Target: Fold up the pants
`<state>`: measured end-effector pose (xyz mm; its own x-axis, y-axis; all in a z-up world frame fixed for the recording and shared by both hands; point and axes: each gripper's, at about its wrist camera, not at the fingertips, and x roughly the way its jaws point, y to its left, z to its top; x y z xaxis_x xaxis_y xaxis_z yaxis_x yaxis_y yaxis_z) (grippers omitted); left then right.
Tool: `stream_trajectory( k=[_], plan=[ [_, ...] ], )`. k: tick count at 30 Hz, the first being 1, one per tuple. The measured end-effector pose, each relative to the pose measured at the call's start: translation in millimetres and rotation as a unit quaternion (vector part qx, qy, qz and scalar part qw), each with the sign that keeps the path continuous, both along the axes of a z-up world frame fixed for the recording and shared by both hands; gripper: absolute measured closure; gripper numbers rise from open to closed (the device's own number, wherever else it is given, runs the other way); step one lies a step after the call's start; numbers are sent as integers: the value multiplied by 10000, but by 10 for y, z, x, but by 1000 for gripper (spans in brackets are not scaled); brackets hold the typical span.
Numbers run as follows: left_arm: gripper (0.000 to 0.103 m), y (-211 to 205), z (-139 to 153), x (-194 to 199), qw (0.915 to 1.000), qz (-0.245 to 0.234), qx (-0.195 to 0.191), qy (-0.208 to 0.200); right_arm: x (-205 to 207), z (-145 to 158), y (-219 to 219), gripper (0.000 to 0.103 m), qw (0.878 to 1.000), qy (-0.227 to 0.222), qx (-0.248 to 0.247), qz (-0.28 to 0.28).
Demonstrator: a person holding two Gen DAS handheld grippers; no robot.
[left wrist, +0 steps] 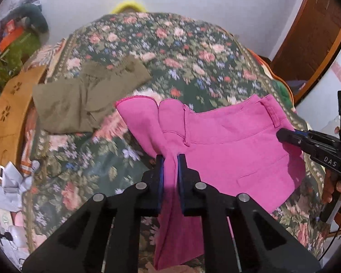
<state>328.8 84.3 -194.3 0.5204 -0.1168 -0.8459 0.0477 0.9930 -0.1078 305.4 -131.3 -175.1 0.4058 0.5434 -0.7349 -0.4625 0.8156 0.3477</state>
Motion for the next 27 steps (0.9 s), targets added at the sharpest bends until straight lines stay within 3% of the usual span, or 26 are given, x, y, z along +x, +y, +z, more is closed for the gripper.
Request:
stream_trajectory(
  k=[10, 13, 19, 27],
  plan=[
    [92, 355, 568, 185, 9953, 406, 355, -808, 265, 560, 459, 93, 9973, -714, 49, 155],
    [93, 528, 659, 310, 9934, 601, 295, -932, 380, 674, 635, 93, 9961, -873, 72, 144],
    [93, 905, 731, 544, 9891, 931, 296, -1105, 628, 760, 1016, 93, 9942, -1051, 109, 183],
    [93, 1462, 611, 892, 9835, 1286, 659, -1091, 988, 663, 1638, 93, 9926, -1177, 75, 304]
  ],
)
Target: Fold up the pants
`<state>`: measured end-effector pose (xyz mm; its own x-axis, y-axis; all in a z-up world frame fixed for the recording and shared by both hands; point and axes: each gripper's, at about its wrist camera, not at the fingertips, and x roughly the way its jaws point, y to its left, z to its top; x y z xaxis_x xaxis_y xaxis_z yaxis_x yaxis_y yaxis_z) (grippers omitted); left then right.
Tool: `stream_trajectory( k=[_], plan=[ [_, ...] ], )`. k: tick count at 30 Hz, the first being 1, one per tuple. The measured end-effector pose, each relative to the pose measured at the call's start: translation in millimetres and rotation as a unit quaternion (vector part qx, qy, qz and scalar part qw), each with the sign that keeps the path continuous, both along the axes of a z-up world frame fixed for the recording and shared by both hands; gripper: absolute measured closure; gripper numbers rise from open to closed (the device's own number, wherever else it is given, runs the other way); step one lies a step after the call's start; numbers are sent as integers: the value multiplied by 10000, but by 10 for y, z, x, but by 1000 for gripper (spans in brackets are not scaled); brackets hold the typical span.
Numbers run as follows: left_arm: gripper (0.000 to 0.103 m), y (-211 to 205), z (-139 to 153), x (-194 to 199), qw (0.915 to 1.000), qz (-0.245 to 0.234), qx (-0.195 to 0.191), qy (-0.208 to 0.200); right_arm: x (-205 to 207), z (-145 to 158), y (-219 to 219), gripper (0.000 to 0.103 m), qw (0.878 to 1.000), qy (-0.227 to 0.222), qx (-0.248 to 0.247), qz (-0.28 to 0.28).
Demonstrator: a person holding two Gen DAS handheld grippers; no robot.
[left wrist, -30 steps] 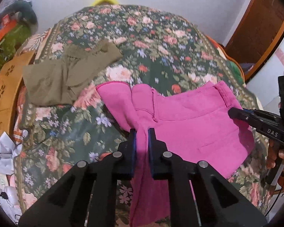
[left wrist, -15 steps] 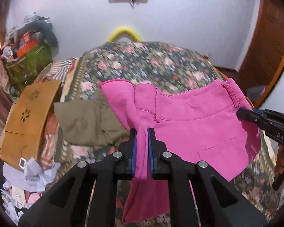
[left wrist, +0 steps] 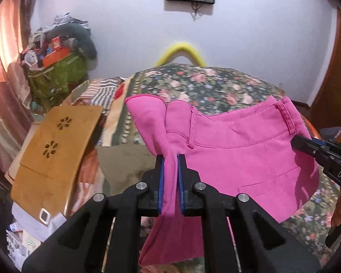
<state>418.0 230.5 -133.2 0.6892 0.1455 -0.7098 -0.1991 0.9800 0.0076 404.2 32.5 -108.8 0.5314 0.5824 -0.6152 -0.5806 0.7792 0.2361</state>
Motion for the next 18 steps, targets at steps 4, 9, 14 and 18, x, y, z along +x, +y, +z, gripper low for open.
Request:
stream_trajectory(
  k=[4, 9, 14, 18],
  plan=[
    [93, 304, -175, 179, 9997, 234, 4, 86, 180, -176, 340, 93, 9999, 66, -71, 74],
    [93, 580, -455, 365, 9986, 487, -5, 198, 331, -419, 689, 93, 9995, 188, -187, 149],
    [93, 789, -858, 624, 9968, 651, 86, 466, 455, -690, 943, 93, 9986, 332, -370, 161],
    [93, 914, -1196, 787, 9946, 749, 35, 720, 546, -919, 1071, 92, 9966, 514, -599, 232]
  ],
)
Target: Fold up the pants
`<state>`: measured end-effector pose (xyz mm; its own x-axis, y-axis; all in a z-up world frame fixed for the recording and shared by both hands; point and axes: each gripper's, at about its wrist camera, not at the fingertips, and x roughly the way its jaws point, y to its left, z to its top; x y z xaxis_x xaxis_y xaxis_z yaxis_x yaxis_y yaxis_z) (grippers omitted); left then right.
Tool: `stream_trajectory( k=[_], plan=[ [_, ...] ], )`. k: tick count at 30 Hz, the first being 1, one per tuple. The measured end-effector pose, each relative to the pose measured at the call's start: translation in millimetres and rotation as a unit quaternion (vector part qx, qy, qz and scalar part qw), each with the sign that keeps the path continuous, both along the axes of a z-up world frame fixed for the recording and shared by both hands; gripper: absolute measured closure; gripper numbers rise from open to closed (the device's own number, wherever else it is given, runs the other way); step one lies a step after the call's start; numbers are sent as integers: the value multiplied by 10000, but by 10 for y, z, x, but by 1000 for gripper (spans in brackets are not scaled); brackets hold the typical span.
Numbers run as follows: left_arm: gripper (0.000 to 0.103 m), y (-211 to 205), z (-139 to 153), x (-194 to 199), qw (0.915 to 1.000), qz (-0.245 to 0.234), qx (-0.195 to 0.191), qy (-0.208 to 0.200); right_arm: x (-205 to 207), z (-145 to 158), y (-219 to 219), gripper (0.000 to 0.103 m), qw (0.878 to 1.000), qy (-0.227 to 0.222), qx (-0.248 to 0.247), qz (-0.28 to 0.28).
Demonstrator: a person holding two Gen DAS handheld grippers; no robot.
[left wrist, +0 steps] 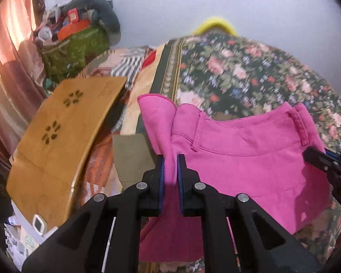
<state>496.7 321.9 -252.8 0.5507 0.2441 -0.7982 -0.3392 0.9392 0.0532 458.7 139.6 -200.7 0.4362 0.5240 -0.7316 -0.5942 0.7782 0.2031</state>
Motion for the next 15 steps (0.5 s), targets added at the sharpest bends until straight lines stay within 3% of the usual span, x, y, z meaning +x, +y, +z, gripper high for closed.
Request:
stream_trajectory(
  k=[6, 11, 15],
  plan=[
    [88, 106, -306, -1, 9997, 4, -135, 217, -15, -100, -71, 90, 9999, 124, -103, -25],
    [84, 122, -255, -117, 9994, 70, 77, 319, -97, -25, -238, 90, 9996, -79, -212, -183],
    [84, 122, -103, -295, 9992, 50, 135, 386, -194, 112, -451, 90, 9998, 48, -79, -196]
  ],
)
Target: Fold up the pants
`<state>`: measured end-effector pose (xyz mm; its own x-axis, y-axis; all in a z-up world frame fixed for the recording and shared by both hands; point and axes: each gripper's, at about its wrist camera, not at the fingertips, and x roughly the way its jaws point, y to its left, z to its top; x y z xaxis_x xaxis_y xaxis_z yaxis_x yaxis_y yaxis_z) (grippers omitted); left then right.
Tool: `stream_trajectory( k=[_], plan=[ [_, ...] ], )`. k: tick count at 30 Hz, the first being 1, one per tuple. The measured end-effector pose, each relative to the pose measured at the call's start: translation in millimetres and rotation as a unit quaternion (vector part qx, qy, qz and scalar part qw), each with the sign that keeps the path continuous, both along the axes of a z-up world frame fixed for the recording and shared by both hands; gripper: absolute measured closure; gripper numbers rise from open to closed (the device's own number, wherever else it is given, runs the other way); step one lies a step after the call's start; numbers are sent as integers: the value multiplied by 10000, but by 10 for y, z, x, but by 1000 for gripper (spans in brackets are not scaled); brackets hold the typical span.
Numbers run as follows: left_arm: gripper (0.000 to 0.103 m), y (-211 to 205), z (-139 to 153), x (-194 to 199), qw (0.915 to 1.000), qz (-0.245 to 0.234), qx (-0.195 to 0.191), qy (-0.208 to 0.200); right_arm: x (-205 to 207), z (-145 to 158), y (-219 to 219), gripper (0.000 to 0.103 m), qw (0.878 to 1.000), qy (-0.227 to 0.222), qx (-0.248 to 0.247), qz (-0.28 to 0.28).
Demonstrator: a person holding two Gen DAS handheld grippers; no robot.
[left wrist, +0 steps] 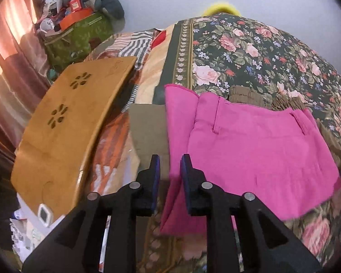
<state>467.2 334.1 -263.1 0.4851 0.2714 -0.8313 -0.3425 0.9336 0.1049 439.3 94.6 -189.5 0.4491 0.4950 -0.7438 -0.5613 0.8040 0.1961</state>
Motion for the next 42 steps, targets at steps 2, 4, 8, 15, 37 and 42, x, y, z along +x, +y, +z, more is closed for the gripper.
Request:
stream_trajectory(
  k=[2, 4, 8, 15, 37, 42],
  plan=[
    [84, -38, 151, -149, 9999, -49, -42, -79, -76, 110, -91, 90, 9999, -8, 119, -2],
    [84, -91, 317, -290, 9998, -97, -85, -180, -206, 295, -184, 90, 9997, -124, 212, 46],
    [84, -349, 813, -672, 9980, -335, -83, -537, -571, 743, -336, 90, 9969, -638, 414, 203],
    [84, -951, 1834, -1602, 9843, -871, -273, -1509, -1478, 1606, -750, 87, 9809, -1516, 1126, 466],
    [28, -2274, 3199, -4266, 9110, -1131, 571, -3925, -3396, 2384, -1600, 38, 9251, -3231, 1952, 401],
    [7, -2273, 3179, -4401, 9102, -932, 571, -3996, -3462, 2385, -1630, 5, 9235, -3294, 1955, 203]
  ],
)
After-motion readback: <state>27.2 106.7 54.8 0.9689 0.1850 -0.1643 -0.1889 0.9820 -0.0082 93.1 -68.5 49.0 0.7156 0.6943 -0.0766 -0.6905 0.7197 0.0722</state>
